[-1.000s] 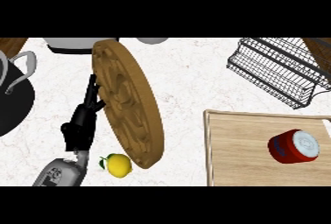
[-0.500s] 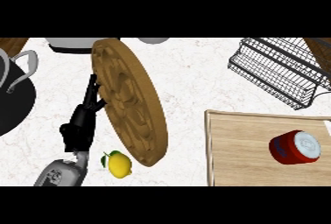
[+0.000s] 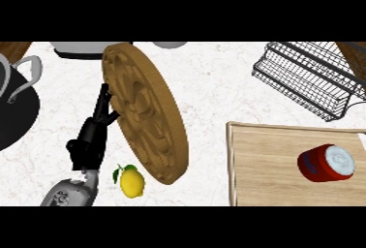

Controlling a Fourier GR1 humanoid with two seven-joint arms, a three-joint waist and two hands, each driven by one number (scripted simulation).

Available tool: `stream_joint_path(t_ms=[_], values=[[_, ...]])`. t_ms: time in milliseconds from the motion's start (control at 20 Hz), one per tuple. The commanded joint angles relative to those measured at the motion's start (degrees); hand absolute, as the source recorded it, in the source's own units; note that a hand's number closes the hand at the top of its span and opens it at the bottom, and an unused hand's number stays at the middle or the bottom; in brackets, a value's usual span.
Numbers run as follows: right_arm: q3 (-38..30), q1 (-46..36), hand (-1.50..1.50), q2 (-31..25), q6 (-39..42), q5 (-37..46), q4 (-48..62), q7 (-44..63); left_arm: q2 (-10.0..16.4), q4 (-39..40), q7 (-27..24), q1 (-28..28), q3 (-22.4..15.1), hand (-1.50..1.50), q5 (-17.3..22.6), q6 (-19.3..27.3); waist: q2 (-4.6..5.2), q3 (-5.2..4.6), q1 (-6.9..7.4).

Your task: Pick the can from the tray and place it in the tiered basket

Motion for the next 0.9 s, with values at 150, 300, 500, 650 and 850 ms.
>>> stream_joint_path(t_ms=[150, 300, 500, 650, 850], values=[[2.5, -2.8, -1.50, 1.6, 2.0, 11.5, 0.4, -5.0, 0.1, 4.3, -2.4, -2.8, 4.7, 0.00, 0.6, -3.4, 0.08, -0.01, 0.09], [3.1, 2.3, -1.50, 2.9, 2.2, 18.4, -1.4, -13.5, -1.9, 0.1, 0.3, -0.9, 2.1, 0.00, -1.5, -1.5, -0.04, 0.04, -0.19], [4.6, 0.0, -1.50, -1.1, -3.1, 26.0, 2.6, -22.8, -0.6, -0.4, -2.1, 2.3, 3.3, 0.00, -0.8, -3.3, 0.04, 0.09, 0.30], [8.4, 2.5, -1.50, 1.2, -8.3, 32.3, 2.0, -26.1, -1.6, 3.4, -1.8, -1.7, 4.6, 0.00, -1.7, -3.5, 0.08, 0.06, 0.04], [10.2, -2.4, -1.50, 3.2, -8.6, 33.6, 4.8, -19.6, -1.1, -2.4, 1.8, 0.9, 4.3, 0.00, -2.5, -5.0, 0.06, -0.01, 0.43]])
